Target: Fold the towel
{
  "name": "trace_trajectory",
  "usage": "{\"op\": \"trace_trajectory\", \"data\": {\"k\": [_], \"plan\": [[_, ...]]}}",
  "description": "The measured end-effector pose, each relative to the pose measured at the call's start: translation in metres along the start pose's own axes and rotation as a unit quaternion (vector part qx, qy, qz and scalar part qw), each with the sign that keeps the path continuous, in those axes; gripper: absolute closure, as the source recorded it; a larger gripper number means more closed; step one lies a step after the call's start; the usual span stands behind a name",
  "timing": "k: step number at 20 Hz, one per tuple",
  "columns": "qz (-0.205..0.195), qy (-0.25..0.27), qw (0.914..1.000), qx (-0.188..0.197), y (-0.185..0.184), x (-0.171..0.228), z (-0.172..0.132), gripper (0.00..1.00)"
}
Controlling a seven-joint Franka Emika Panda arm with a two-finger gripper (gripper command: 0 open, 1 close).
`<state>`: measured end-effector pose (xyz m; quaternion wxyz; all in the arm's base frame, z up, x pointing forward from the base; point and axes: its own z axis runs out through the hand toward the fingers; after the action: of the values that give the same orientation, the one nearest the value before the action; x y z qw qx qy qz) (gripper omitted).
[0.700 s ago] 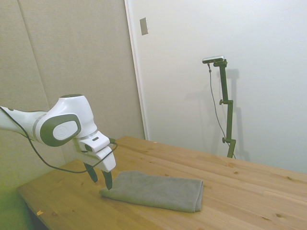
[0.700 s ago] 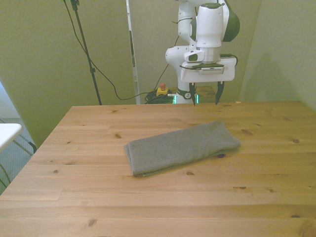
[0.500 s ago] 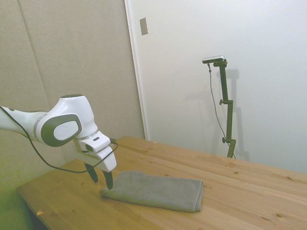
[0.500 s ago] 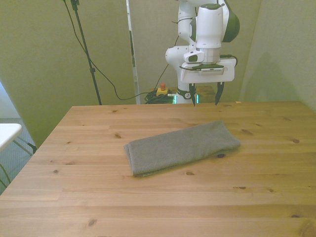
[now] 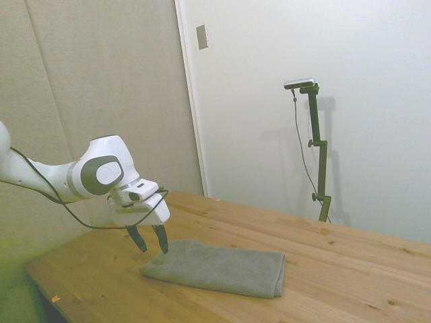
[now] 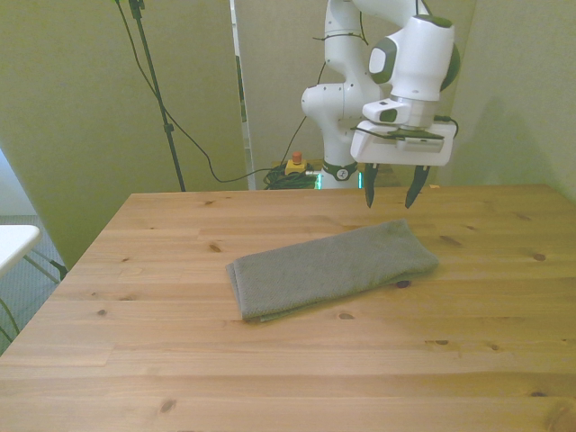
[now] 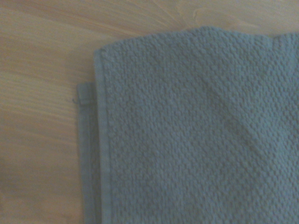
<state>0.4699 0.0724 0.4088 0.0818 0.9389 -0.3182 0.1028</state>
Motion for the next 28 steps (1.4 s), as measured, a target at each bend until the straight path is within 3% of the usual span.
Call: {"op": "trace_trajectory", "data": {"k": [7,12,19,28], "plan": [[-0.01,0.087,0.9951,-0.046,-0.061,-0.032,0.02,0.0],[-0.008,0.123,0.9904,-0.063,-0.083,-0.05,0.033,0.0],[-0.028,0.154,0.9838,-0.088,-0.096,-0.072,0.045,0.0],[-0.027,0.164,0.9808,-0.103,-0.088,-0.059,0.052,0.0]]}}
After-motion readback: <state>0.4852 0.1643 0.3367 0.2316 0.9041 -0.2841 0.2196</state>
